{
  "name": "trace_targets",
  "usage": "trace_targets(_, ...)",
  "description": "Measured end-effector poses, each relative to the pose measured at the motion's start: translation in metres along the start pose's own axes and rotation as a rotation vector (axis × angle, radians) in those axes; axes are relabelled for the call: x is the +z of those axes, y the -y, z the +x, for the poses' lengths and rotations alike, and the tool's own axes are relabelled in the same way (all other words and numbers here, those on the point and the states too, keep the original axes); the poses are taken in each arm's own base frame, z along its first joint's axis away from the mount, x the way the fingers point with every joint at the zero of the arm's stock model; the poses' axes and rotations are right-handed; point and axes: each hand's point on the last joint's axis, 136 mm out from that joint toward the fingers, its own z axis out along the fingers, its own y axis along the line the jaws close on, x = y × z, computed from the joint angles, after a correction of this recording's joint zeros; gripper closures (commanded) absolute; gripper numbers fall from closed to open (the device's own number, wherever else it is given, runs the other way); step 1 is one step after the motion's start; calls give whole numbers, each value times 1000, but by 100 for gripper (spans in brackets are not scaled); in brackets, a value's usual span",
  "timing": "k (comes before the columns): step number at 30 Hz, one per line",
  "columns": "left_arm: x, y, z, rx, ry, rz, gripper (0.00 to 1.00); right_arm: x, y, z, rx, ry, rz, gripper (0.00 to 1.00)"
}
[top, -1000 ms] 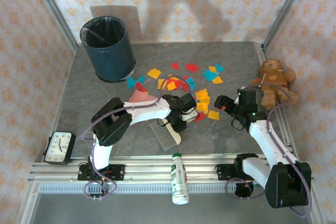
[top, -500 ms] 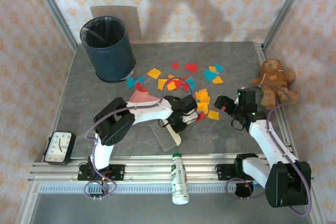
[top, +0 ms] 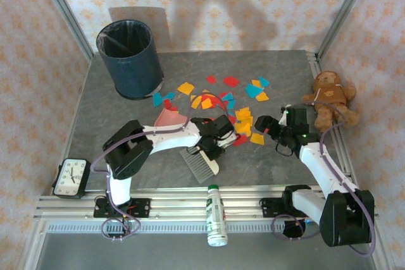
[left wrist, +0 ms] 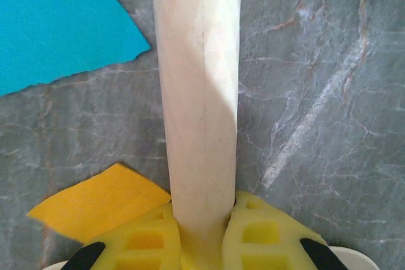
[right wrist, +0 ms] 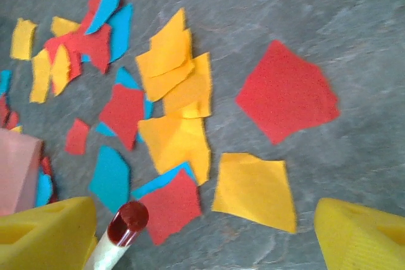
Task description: Sweep away the paper scraps from the table
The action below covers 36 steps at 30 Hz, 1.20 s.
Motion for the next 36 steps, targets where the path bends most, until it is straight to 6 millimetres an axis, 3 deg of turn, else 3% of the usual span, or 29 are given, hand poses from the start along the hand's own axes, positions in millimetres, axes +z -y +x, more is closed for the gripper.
trace_targets(8, -34, -11, -27, -48, 189, -61, 97, 0, -48, 3, -23, -37, -219, 20)
trace_targets(14, -40, -16, -34, -72, 244, -83, 97, 0, -79, 6, -36, -71, -352, 25)
trace_targets(22, -43, -15, -38, -79, 284, -78, 97, 6, -92, 13, -32, -123, -416, 32)
trace_targets(31, -61, -12, -48, -80, 375, -59, 97, 9, -108, 23, -54, -183, -464, 36)
trace_targets(36, -65, -9, -53, -77, 402, -41, 97, 9, -126, 30, -106, -216, -496, 42)
